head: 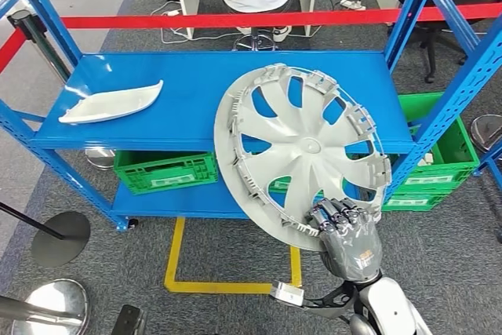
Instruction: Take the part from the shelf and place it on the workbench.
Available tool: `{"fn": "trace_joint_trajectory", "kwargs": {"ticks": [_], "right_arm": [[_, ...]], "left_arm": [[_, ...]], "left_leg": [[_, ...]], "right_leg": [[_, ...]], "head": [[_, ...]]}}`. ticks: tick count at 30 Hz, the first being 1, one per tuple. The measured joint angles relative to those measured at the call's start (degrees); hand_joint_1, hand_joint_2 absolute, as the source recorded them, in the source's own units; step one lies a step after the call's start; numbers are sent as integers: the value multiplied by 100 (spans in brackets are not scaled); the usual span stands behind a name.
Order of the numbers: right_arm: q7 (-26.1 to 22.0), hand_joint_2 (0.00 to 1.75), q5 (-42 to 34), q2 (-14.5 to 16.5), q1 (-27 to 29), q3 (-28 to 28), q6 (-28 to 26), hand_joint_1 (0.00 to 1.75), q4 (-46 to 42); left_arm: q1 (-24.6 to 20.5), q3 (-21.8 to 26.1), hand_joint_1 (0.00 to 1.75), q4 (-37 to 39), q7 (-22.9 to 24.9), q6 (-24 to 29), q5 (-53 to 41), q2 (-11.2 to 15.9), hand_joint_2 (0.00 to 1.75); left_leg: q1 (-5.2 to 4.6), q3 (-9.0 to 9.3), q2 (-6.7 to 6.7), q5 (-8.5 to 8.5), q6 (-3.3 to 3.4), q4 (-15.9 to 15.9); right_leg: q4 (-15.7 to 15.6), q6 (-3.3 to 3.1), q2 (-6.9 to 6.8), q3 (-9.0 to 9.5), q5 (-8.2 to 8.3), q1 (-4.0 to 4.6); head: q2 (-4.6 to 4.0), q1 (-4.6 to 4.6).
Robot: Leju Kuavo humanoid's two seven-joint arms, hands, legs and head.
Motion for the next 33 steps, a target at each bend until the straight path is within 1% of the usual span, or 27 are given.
{"fn": "trace_joint_trajectory", "kwargs": {"ticks": [1, 3, 4, 5, 7, 8, 9, 10, 11, 12, 13, 14, 15, 16, 18, 19, 20, 22, 23, 24, 25, 27, 28, 29, 30, 31, 33], "right_arm": [[-7, 175, 0, 0, -1, 0, 0, 175, 3], [-15, 175, -1, 0, -10, -2, 0, 175, 7], [-19, 175, -2, 0, -18, -3, -1, 175, 8], [-21, 175, -2, 0, -29, -3, -1, 175, 12], [-8, 175, -2, -2, -51, -1, -1, 175, 28], [9, 175, -2, -4, -62, 1, -1, 175, 44], [30, 175, -2, -6, -77, 4, -1, 175, 63], [56, 175, -1, -9, -94, 10, -1, 175, 86], [79, 175, -1, -11, -112, 18, -1, 175, 110], [100, 175, 0, -15, -129, 27, -1, 175, 134], [120, 175, 0, -18, -143, 35, -1, 175, 157], [132, 175, 0, -21, -155, 41, -1, 175, 178], [139, 175, 0, -22, -167, 49, -1, 175, 197], [143, 175, 0, -25, -180, 56, 0, 175, 210], [146, 175, 0, -33, -217, 67, -1, 175, 230], [147, 175, 0, -37, -231, 71, -1, 175, 236], [148, 175, 0, -41, -241, 74, -1, 175, 243], [161, 175, 0, -48, -247, 79, -1, 175, 254], [183, 175, 0, -52, -256, 84, -1, 175, 259], [216, 175, 0, -56, -270, 90, -1, 175, 264], [259, 175, -1, -62, -289, 99, -1, 175, 273], [351, 175, -2, -83, -328, 125, -1, 175, 299], [397, 175, -2, -99, -347, 145, 0, 175, 315], [443, 175, -2, -119, -366, 170, 1, 175, 329], [494, 175, -2, -141, -386, 205, 1, 175, 341], [551, 175, -2, -166, -411, 244, 2, 175, 350], [667, 175, -2, -217, -472, 328, 1, 175, 362]], "left_arm": [[-5, 2, 0, -1, 0, 0, 1, 3, 0], [-24, 5, 0, -1, -4, -6, 3, 8, 0], [-32, 8, 0, -1, -11, -13, 8, 9, 0], [-38, 11, 0, -1, -17, -20, 14, 11, 0], [-36, 24, 0, 0, -28, -30, 31, 16, 0], [-35, 33, 0, 0, -30, -31, 41, 24, 0], [-34, 40, 0, 0, -32, -32, 49, 31, 0], [-36, 46, 0, 0, -33, -33, 54, 39, 0], [-36, 51, 0, 0, -33, -33, 59, 47, 0], [-34, 55, 0, 0, -33, -34, 58, 51, 0], [-32, 61, 0, 0, -33, -34, 57, 54, 0], [-30, 70, 0, 0, -33, -35, 57, 55, 0], [-29, 81, 0, 0, -33, -35, 56, 56, 0], [-28, 92, 0, 0, -33, -35, 56, 56, 0], [-28, 106, 0, 0, -33, -35, 56, 60, 0], [-28, 110, 0, 0, -33, -35, 56, 62, 0], [-27, 114, 0, 0, -33, -35, 56, 64, 0], [-16, 122, 0, 0, -33, -35, 56, 72, 0], [-7, 126, 0, 0, -33, -35, 56, 76, 0], [-1, 128, 0, 0, -33, -35, 56, 79, 0], [1, 131, 0, 0, -33, -35, 54, 84, 0], [-3, 133, 0, 0, -33, -35, 50, 84, 0], [-3, 136, 0, 0, -33, -35, 45, 86, 0], [-4, 138, 0, 0, -33, -35, 42, 89, 0], [-6, 139, 0, 0, -33, -35, 37, 93, 0], [-13, 140, 0, 0, -33, -35, 30, 97, 0], [-46, 141, 0, 0, -32, -36, 14, 102, 0]], "left_leg": [[0, 293, -1, 120, 19, -364], [-16, 853, -6, 146, 75, -1187], [-28, 998, -11, 110, 104, -1439], [-43, 1034, -16, 92, 138, -1553], [-40, 955, -11, 192, 217, -1577], [-31, 906, -3, 252, 263, -1588], [-21, 850, 5, 320, 302, -1601], [-18, 782, 10, 381, 328, -1602], [-20, 708, 10, 442, 344, -1599], [-24, 631, 11, 504, 348, -1595], [-26, 551, 11, 565, 347, -1591], [-27, 476, 10, 623, 341, -1588], [-27, 408, 9, 677, 330, -1585], [-26, 352, 7, 724, 315, -1579], [-34, 260, 7, 814, 266, -1568], [-35, 229, 8, 866, 238, -1565], [-33, 202, 11, 920, 208, -1569], [-25, 159, 7, 992, 143, -1586], [-25, 119, 5, 917, 109, -1541], [-26, 56, 3, 745, 79, -1394], [-21, -41, 3, 475, 54, -1109], [-14, -262, 4, -60, 21, -270], [-11, -315, 4, -184, 10, 60], [-7, -285, 4, -176, 4, 207], [-2, -152, 4, -61, 3, 127], [5, 81, 5, 94, 4, -154], [9, 670, -4, 211, 26, -993]], "right_leg": [[9, 16, 0, -67, 56, 0], [7, 64, -1, -162, 172, 12], [-8, 94, -2, -181, 232, 13], [-33, 129, -3, -194, 291, 12], [-69, 201, 3, -226, 350, 0], [-4, 232, 3, -279, 248, -3], [174, 258, 3, -358, 47, -5], [494, 276, 1, -465, -239, -10], [903, 291, -1, -580, -522, -12], [1303, 304, -1, -664, -721, -14], [1580, 310, 0, -684, -798, -14], [1641, 311, 0, -599, -750, -14], [1460, 306, -1, -393, -617, -14], [1085, 294, -1, -92, -472, -14], [211, 257, 5, 517, -407, -4], [-53, 236, 12, 677, -432, 8], [-175, 216, 19, 732, -467, 23], [-204, 150, 16, 654, -386, 26], [-217, 102, 7, 612, -339, 15], [-231, 54, -3, 563, -281, 0], [-234, 17, -13, 514, -227, -12], [-220, -8, -24, 377, -121, -13], [-210, -3, -29, 299, -65, -14], [-195, 7, -31, 218, -11, -16], [-178, 18, -31, 136, 42, -21], [-158, 34, -29, 57, 94, -26], [-111, 85, -26, -88, 191, -20]], "head": [[0, -1], [0, 5], [0, 1], [0, -6], [0, -23], [0, -15], [0, -5], [0, 5], [0, 11], [0, 9], [0, 10], [0, 9], [0, 8], [0, 9], [0, 5], [0, 4], [0, 2], [0, 4], [0, -3], [0, -13], [0, -20], [0, -34], [0, -35], [0, -36], [0, -36], [0, -36], [0, -34]]}}
